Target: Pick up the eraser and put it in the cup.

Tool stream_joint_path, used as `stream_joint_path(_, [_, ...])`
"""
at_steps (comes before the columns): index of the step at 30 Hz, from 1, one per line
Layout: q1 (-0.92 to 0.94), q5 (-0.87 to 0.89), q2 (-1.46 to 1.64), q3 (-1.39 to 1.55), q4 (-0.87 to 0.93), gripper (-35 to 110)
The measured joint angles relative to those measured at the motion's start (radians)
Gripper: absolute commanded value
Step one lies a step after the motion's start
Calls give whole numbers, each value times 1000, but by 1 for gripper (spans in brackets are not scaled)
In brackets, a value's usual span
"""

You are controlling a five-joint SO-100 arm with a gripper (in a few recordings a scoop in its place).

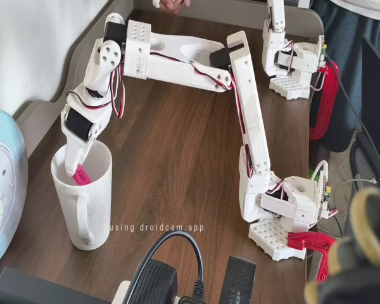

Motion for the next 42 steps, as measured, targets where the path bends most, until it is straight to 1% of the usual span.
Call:
stream_joint_path(5, [-18,104,130,0,92,0])
stream_joint_path(9, [-52,181,287,2,184,0])
stream_joint_path(11, [-63,192,383,51,201,0])
stream_joint_path(14, [-103,189,637,253,206,0])
stream_joint_path(17, [-146,146,919,522,160,0])
stream_joint_path(20, [-144,87,1132,770,91,0])
stream_joint_path(21, [-132,61,1241,865,57,0])
stream_joint_path(22, [-114,-6,1396,989,8,0])
stream_joint_path(25, [-71,-95,1629,1244,-75,0])
stream_joint_path(26, [-20,-101,1651,1328,-114,0])
stream_joint_path(28, [14,-98,1736,1384,-161,0])
stream_joint_path(30, [81,-117,1925,1554,-232,0])
stream_joint_path(32, [87,-112,1960,1606,-233,0])
stream_joint_path(34, [133,-92,1973,1641,-233,0])
stream_joint_path(37, [210,-118,1977,1741,-233,0])
stream_joint_path(42, [419,-172,1979,1933,-210,0])
